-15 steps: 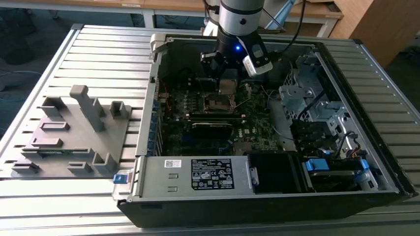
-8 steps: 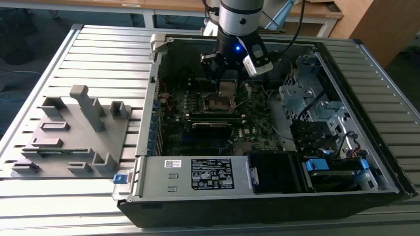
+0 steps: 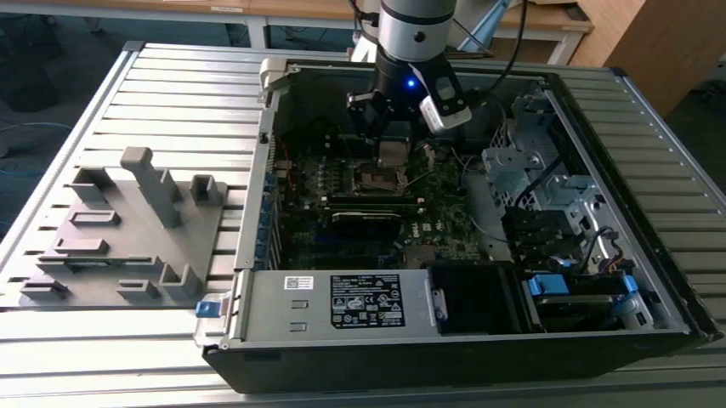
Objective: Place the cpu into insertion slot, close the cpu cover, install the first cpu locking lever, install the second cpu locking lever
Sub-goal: 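Place the cpu into insertion slot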
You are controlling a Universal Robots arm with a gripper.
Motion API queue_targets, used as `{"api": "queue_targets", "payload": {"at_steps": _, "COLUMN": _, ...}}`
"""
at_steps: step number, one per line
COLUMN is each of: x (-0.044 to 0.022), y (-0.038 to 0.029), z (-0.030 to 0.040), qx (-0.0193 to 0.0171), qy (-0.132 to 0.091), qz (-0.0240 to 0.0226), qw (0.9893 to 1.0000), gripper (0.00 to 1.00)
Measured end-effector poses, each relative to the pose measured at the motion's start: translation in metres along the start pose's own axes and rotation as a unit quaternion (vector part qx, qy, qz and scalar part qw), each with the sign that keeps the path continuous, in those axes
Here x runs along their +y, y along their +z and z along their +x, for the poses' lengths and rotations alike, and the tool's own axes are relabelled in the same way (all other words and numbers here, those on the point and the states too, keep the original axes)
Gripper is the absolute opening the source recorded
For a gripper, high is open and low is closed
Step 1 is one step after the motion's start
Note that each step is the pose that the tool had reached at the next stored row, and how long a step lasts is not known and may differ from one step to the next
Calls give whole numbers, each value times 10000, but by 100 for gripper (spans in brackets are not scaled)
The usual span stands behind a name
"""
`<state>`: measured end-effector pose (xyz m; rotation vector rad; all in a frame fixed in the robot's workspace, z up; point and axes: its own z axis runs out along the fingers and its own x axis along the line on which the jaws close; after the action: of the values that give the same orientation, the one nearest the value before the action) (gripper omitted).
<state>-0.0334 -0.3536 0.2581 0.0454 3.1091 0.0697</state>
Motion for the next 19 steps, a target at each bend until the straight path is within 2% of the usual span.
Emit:
{"api": "queue_targets", "payload": {"at_steps": 5, "x": 0, "y": 4, "z": 0, "qx": -11, "qy": 251, "qz": 7, "qw": 9997, "gripper": 54}}
{"api": "queue_targets", "payload": {"at_steps": 13, "x": 0, "y": 5, "z": 0, "qx": -14, "qy": 301, "qz": 9, "qw": 9995, "gripper": 54}}
{"api": "queue_targets", "payload": {"at_steps": 16, "x": 0, "y": 8, "z": 0, "qx": -22, "qy": 488, "qz": 14, "qw": 9988, "gripper": 54}}
{"api": "queue_targets", "payload": {"at_steps": 19, "x": -1, "y": 10, "z": 0, "qx": -32, "qy": 717, "qz": 22, "qw": 9974, "gripper": 54}}
